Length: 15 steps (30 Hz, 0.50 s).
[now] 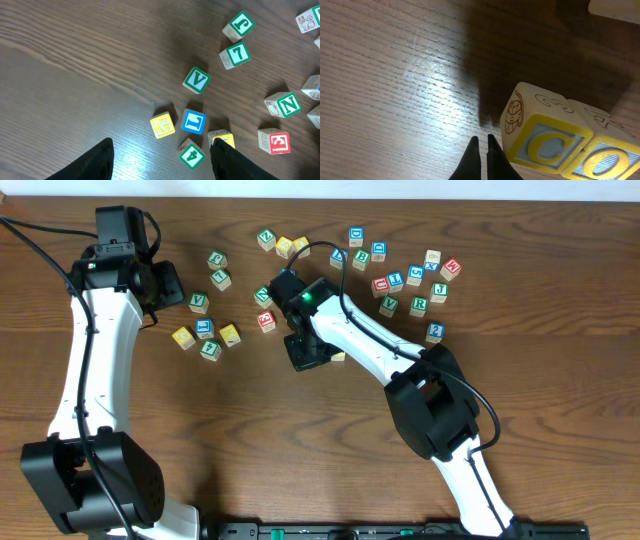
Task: Spell out CORL
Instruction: 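Lift the right gripper away from the placed C and O blocks, then move the right gripper up and right toward the green R block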
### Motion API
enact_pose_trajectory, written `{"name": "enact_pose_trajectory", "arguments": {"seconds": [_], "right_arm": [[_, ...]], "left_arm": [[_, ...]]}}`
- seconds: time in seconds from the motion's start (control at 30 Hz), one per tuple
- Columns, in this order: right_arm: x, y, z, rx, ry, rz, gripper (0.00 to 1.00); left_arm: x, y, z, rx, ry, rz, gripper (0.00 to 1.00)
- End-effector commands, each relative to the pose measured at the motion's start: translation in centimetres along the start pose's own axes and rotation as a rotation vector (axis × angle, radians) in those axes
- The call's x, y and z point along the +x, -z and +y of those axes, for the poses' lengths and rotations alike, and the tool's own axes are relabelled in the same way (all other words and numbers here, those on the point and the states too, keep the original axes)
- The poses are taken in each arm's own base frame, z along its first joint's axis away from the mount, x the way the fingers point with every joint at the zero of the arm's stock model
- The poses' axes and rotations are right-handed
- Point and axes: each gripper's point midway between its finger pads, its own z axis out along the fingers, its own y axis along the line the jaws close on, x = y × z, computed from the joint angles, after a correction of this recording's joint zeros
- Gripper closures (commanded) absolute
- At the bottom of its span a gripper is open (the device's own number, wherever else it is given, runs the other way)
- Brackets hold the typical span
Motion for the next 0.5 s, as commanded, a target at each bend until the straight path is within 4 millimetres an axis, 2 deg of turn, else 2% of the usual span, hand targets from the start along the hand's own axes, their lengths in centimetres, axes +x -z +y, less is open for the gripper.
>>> {"name": "enact_pose_trajectory", "arguments": {"seconds": [0.0, 0.23, 0.47], "right_arm": [[-0.6, 1.6, 0.3, -0.027, -0.002, -0.032, 0.99], [-2.8, 7.7, -0.8, -0.071, -0.037, -0.175, 0.94], [-4.3, 12.2, -5.2, -0.086, -0.128, -0.273, 0.80]], "left_arm": [[-0.6, 1.1, 0.3, -0.007, 0.011, -0.031, 0.39], [-0.6, 1.1, 0.3, -0.007, 0.011, -0.031, 0.39], [-0.6, 1.1, 0.3, -0.007, 0.011, -0.031, 0.39]]}}
